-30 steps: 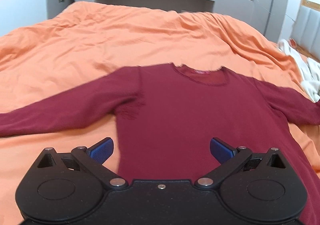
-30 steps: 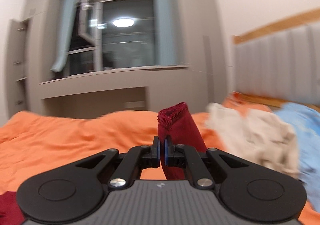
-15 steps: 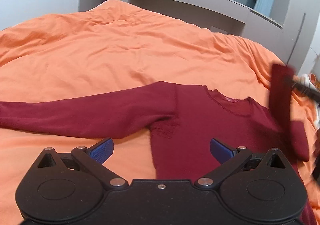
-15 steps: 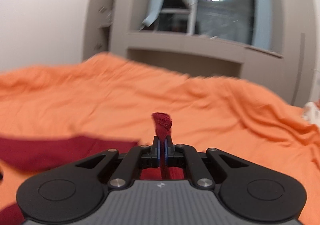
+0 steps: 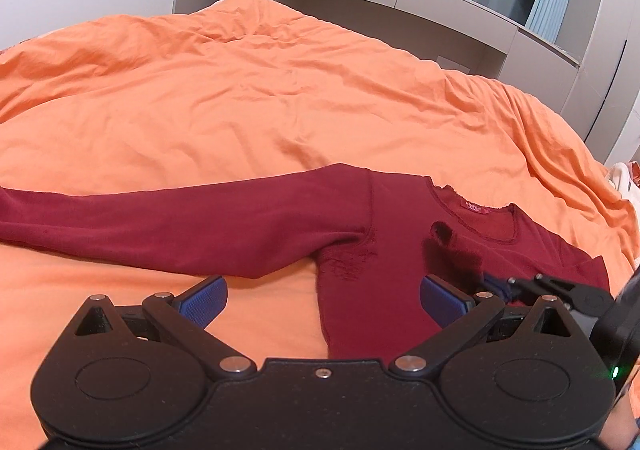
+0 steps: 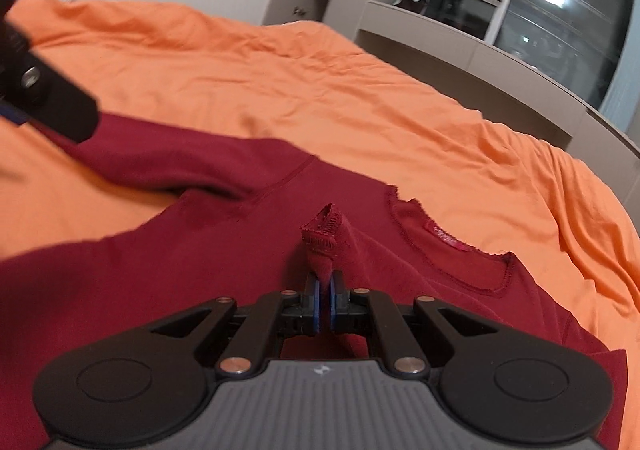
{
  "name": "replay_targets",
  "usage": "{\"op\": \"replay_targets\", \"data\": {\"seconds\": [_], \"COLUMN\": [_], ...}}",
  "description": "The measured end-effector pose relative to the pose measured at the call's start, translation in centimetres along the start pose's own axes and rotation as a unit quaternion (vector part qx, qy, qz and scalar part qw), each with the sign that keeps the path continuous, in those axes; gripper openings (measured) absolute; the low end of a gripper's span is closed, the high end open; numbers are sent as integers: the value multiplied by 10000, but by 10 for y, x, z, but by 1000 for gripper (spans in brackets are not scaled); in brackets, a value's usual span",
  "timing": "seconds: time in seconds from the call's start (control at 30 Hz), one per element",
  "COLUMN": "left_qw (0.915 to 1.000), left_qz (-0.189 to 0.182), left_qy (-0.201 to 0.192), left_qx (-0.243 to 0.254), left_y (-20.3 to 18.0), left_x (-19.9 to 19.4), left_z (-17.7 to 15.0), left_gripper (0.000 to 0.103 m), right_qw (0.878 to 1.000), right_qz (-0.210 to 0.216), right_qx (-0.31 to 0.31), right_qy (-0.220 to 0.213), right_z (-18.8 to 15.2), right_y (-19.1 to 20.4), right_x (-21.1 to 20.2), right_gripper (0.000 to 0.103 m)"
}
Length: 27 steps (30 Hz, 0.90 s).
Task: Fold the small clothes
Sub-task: 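Lift the cuff with the right tool, fold it across the body, release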
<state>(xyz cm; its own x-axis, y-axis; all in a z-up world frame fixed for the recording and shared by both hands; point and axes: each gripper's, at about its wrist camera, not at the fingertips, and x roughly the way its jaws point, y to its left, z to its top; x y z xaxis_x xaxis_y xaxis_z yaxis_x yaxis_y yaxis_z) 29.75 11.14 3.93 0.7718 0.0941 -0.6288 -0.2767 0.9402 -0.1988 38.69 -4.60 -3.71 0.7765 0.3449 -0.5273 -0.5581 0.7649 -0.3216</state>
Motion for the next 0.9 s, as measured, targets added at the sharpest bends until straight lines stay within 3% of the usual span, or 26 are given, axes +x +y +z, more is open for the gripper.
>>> {"op": "replay_targets", "data": {"seconds": [0.1,0.23,0.4,0.47,0.53,0.67,0.83,0.9], "left_qw": [10000,10000,9999,9998,9998,9995,9984,9982], "left_qz": [8,2,-64,-90,-94,-151,-240,-249], "left_qy": [30,81,137,149,144,27,-105,-186], "left_qx": [2,5,23,60,121,280,492,521], "left_y": [-1,-1,-2,-3,-6,-14,-29,-37], "left_x": [3,7,11,13,16,28,53,65], "left_z": [-1,-2,-2,-2,-4,-6,-1,3], "left_gripper": [102,102,102,102,102,102,102,102], "right_qw": [9998,9991,9995,9993,9980,9896,9646,9584], "right_qz": [177,411,175,-52,-448,-1272,-2306,-2491], "right_qx": [-29,-59,156,256,274,525,1218,1306], "right_qy": [55,111,197,273,339,414,395,477], "right_z": [-1,-5,-21,-33,-50,-85,-123,-133], "right_y": [2,-3,-33,-51,-69,-104,-144,-154], "right_x": [1,-13,-47,-64,-83,-109,-119,-112], "right_gripper": [15,50,73,79,92,97,100,99]}}
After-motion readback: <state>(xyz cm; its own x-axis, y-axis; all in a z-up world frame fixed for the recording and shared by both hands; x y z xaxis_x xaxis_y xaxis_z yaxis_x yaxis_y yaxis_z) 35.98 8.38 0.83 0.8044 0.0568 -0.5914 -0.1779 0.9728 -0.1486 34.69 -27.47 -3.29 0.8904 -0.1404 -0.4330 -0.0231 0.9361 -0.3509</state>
